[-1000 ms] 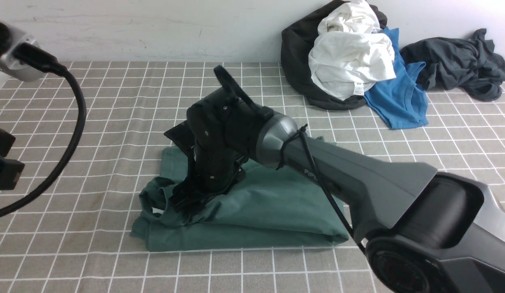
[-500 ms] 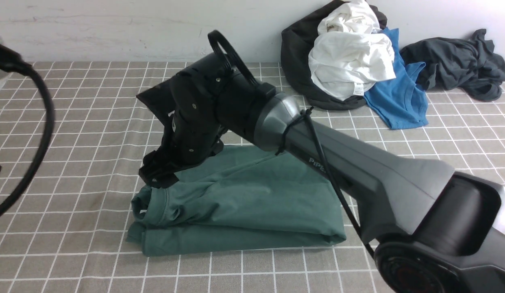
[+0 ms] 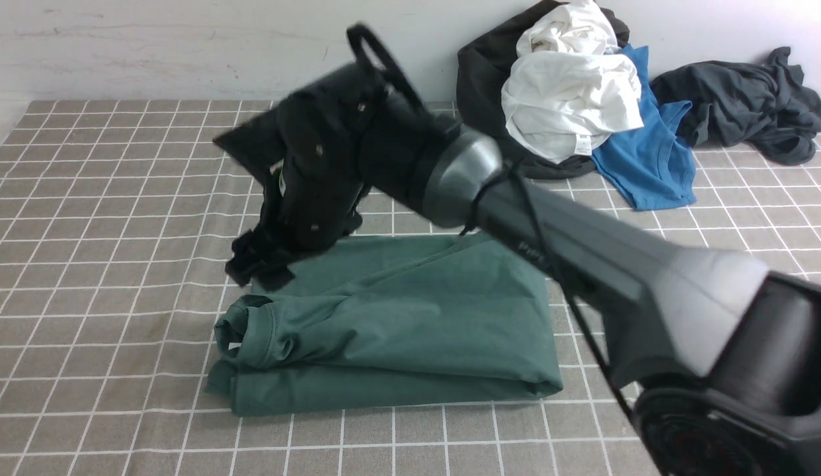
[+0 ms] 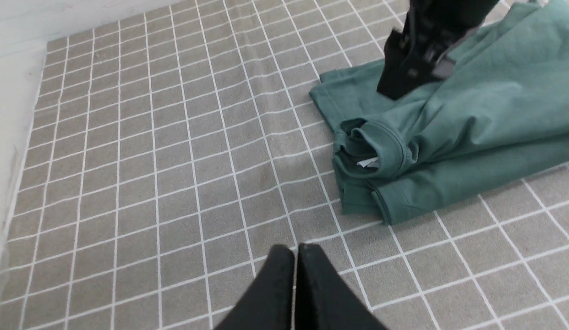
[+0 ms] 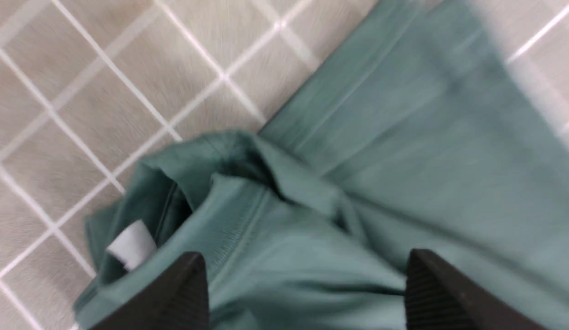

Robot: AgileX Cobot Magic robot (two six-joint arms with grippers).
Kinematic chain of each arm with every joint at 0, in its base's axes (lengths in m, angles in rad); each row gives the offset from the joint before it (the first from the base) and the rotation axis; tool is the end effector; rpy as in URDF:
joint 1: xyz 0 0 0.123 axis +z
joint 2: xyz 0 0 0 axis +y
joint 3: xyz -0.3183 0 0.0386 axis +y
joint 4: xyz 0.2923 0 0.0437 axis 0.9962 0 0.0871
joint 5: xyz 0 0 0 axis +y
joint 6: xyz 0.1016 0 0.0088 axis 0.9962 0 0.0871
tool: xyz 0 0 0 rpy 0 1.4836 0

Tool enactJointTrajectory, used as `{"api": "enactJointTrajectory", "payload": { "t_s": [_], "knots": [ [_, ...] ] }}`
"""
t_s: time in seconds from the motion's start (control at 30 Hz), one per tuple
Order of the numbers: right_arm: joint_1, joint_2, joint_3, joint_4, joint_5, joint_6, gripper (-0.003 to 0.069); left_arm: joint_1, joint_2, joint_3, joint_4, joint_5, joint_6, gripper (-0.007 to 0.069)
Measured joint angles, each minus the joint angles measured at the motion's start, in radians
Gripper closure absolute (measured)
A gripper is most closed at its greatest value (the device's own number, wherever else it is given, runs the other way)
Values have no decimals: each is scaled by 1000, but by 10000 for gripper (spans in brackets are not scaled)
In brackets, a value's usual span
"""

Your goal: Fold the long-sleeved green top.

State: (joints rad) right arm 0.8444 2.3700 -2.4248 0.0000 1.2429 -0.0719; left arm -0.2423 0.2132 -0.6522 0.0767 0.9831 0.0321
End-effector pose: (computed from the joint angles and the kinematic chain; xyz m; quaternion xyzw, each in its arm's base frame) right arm 0.3923 0.4415 0.2860 -0.4301 0.8722 0.0877 0.2156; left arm 0.0350 -0.0019 0.3470 0.1172 0.8401 -0.0173 0.5293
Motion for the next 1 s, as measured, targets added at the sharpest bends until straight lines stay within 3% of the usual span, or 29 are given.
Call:
{"api": "enactJointTrajectory", "payload": {
  "t_s": [0.23, 0.37, 0.57, 0.7, 1.0],
  "knots": [
    [0, -222, 99, -50, 6, -24, 319, 0, -175, 179, 1, -138, -32, 631],
    [0, -390, 284, -45, 11, -24, 474, 0, -199, 227, 1, -152, -32, 631],
    [0, -662, 607, -45, -5, -17, 630, 0, -200, 240, 1, -169, -32, 631],
    [0, -899, 848, -45, -133, 12, 669, 0, -200, 240, 1, -175, -32, 631],
    [0, -1473, 1344, -45, -420, 108, 673, 0, -200, 240, 1, -175, -32, 631]
  ]
}}
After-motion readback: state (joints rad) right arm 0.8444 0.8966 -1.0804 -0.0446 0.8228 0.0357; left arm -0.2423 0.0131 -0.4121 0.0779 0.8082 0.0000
